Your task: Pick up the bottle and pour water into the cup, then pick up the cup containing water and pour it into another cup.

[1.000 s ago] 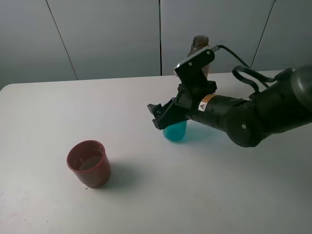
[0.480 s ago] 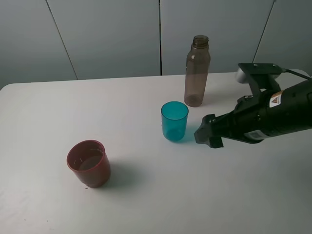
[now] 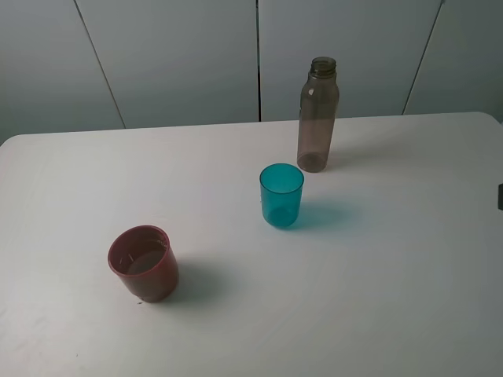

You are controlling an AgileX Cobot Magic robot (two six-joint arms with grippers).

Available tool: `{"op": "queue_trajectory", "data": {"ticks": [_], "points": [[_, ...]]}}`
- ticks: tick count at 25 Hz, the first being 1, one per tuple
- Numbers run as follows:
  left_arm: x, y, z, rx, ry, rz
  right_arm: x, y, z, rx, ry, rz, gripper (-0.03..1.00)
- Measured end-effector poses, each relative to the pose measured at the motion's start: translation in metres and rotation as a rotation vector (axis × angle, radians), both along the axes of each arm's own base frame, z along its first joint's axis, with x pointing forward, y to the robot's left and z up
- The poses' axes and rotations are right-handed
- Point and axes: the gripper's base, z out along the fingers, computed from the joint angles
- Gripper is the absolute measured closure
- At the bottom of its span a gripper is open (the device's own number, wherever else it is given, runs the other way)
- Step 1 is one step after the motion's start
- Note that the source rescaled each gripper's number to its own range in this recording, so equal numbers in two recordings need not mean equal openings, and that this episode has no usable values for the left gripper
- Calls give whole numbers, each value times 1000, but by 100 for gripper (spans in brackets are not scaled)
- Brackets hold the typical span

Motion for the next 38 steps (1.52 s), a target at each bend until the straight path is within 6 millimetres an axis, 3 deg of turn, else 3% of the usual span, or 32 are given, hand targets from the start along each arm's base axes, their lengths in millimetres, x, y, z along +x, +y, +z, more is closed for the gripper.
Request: {"op": "queue_trajectory", "data": {"ticks": [5,9,16,38], "points": [[0,0,0,0,0,0,-49,-14,5,-90,-211,-19,-3],[0,0,0,0,0,0,-70,-21,-7,-133,-312,-45,-3],[0,0,0,0,0,0,-72,-12,-9,-83,-318,39,-3],[0,0,0,0,0,0,-72,-11,-10,-85,-321,64,-3]]}}
